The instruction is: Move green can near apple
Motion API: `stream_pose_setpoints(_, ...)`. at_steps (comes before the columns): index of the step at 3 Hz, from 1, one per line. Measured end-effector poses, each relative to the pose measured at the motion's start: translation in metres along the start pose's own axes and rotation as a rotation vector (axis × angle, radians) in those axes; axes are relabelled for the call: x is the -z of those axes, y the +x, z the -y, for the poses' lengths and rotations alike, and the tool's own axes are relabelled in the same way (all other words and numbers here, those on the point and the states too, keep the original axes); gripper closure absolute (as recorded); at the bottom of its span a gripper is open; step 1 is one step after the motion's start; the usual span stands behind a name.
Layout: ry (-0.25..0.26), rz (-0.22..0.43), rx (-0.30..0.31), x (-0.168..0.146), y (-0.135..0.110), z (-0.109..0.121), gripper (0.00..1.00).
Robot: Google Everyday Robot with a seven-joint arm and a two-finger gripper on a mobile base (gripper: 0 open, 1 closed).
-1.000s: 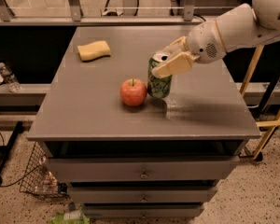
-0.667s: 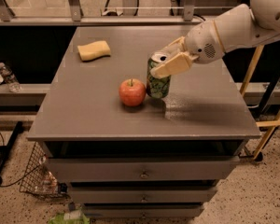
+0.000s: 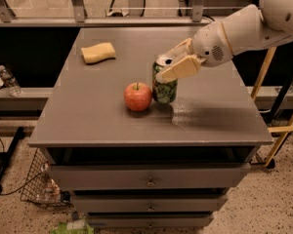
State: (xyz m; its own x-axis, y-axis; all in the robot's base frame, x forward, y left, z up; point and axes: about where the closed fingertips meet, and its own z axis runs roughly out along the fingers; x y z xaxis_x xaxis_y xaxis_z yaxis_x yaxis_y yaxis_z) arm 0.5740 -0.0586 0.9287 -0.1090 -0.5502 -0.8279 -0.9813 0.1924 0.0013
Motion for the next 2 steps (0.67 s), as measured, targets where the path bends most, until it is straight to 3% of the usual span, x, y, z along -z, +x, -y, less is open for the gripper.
stream_pose_setpoints(1,-0.004,0.000,0.001,-0.0021,-0.0007,-0.0006,0.00)
stream_pose_setpoints(2,-0.010,0.004,0.018,-0.0010,-0.0039,-0.0042,0.00)
